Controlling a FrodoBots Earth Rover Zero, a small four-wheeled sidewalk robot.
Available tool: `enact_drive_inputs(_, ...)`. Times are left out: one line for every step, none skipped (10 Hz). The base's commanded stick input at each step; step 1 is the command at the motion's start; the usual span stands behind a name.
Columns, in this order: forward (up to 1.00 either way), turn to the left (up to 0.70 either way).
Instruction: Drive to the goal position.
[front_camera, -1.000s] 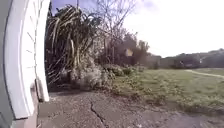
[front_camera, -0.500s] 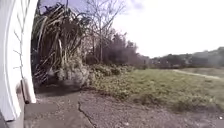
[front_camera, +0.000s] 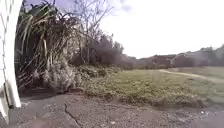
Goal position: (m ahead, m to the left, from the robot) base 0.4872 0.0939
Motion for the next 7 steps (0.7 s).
enact_drive_inputs(0.00, -0.70)
enact_drive_inputs(0.00, -0.70)
enact_drive_inputs(0.00, -0.70)
enact_drive_inputs(0.00, -0.70)
enact_drive_inputs(0.00, -0.70)
enact_drive_inputs(0.00, -0.70)
enact_drive_inputs(0.00, -0.70)
